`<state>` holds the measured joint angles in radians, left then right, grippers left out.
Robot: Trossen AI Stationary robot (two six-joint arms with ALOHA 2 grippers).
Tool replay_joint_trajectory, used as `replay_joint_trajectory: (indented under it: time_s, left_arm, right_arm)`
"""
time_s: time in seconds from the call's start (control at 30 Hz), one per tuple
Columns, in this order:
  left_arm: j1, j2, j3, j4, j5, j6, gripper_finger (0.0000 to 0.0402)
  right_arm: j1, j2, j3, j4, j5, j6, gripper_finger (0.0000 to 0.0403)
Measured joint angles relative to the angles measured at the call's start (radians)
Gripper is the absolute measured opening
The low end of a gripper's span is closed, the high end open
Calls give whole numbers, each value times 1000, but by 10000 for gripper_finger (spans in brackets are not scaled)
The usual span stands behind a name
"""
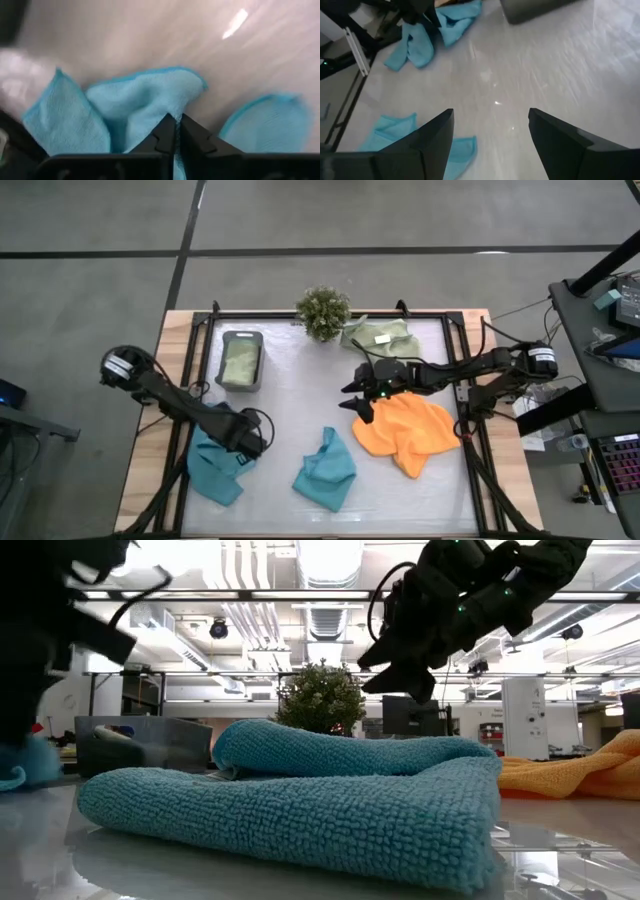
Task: Fold microfiber towels
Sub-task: Fold the left blue microfiber cloth
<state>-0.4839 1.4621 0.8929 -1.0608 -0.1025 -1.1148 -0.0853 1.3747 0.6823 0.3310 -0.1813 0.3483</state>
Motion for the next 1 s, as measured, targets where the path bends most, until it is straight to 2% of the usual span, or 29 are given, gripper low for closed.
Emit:
replay_joint_trajectory:
  time_s: [0.23,0.33,0.47,0.63,0.8,0.9,1.0]
  left_arm:
    - [5,-159,89,18,-258,107,1]
    - [7,-250,95,113,-360,213,0]
    - [7,-362,79,297,-437,383,0]
    - [7,-446,61,509,-475,576,0]
    - [7,-460,58,595,-479,702,0]
    - [6,-456,56,598,-429,749,0]
    - [1,-435,39,599,-334,773,0]
  right_arm:
    - [15,0,0,47,-3,-94,247]
    - [29,1,0,56,-2,-131,247]
    - [54,1,0,88,-2,-181,247]
    - [87,31,0,207,-1,-230,247]
    - [94,110,0,397,7,-264,247]
    - [83,153,2,471,17,-277,247]
    - [76,181,23,472,18,-267,247]
